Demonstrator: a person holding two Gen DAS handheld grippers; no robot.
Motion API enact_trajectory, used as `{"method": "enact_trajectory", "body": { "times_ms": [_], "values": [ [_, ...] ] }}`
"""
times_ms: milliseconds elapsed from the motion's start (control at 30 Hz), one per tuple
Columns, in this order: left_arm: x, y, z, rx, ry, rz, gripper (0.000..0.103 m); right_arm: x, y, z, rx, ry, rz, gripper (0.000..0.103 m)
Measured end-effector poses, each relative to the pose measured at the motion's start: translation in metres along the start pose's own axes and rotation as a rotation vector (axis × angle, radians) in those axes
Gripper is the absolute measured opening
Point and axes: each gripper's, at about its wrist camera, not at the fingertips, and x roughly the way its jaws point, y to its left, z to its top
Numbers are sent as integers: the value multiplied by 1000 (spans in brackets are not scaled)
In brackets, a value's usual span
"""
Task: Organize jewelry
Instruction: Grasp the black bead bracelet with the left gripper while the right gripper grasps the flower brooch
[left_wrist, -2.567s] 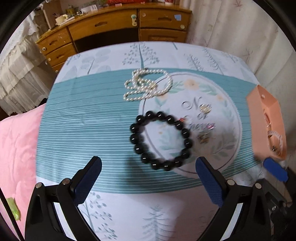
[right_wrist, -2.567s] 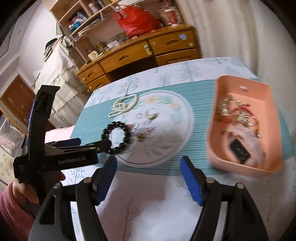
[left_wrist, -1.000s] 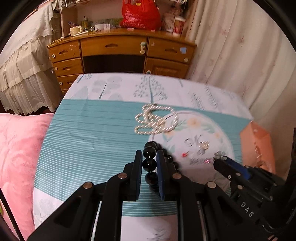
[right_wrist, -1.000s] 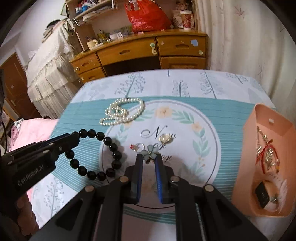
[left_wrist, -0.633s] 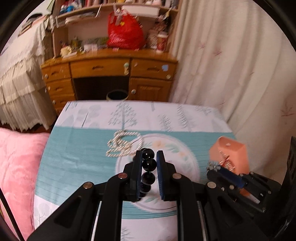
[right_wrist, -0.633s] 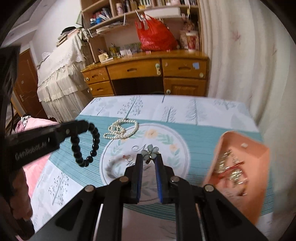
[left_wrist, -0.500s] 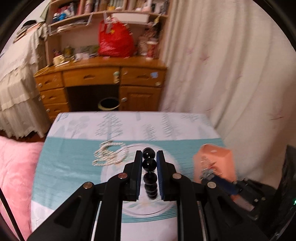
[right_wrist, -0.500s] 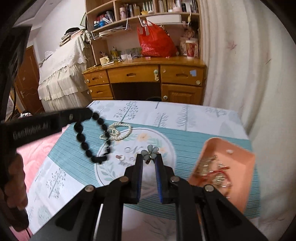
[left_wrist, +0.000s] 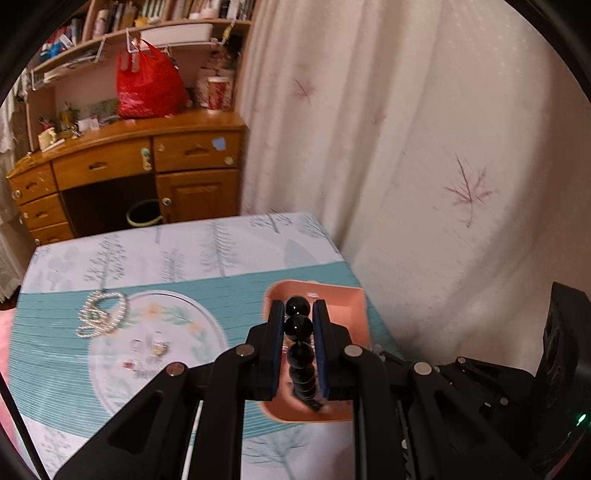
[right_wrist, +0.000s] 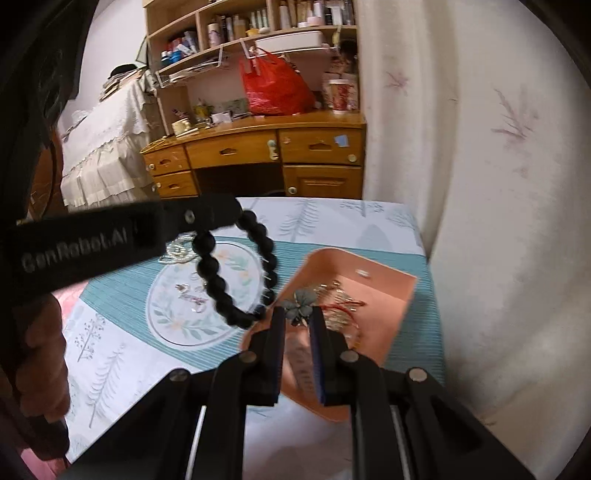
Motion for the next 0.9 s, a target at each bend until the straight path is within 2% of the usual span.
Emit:
{"method": "enact_trajectory", "body": {
  "times_ms": [67, 100, 133, 167, 200, 267, 333, 467, 567, 600, 700, 767, 800, 867, 900],
  "values": [
    [10, -9, -1, -1, 36, 15, 17, -1, -12, -2, 36, 2, 13, 13],
    [14, -10, -1, -5, 53, 33, 26, -1, -20, -3, 61, 6, 27, 13],
    [17, -12, 0, -15, 75, 66, 57, 0, -23, -5, 75, 13, 28, 13],
    [17, -11, 0, -23, 73, 83, 83, 2, -27, -5, 86, 26, 24, 13],
    [13, -10, -1, -31, 55, 95, 87, 5, -30, -6, 98, 40, 22, 13],
    [6, -5, 1, -34, 33, 106, 87, 9, -38, -8, 143, 70, 42, 14],
    [4, 2, 0, -36, 43, 127, 87, 12, -44, -10, 190, 84, 80, 14],
    [8, 29, -11, -94, 86, 183, 87, 19, -41, -15, 193, 98, 97, 16],
    [18, 58, -29, -147, 175, 244, 87, 28, -32, -18, 199, 131, 118, 30],
    [22, 67, -36, -156, 206, 261, 87, 30, -29, -19, 210, 138, 128, 31],
    [36, 106, -59, -197, 359, 324, 87, 36, -17, -20, 262, 146, 168, 37],
    [39, 131, -72, -219, 437, 364, 87, 40, -8, -21, 331, 150, 193, 45],
    [38, 143, -76, -218, 459, 384, 87, 42, -3, -22, 369, 149, 203, 47],
    [33, 163, -79, -192, 475, 424, 87, 47, 8, -23, 447, 145, 221, 58],
    [31, 173, -79, -176, 476, 432, 87, 50, 15, -24, 477, 142, 225, 60]
  ]
}}
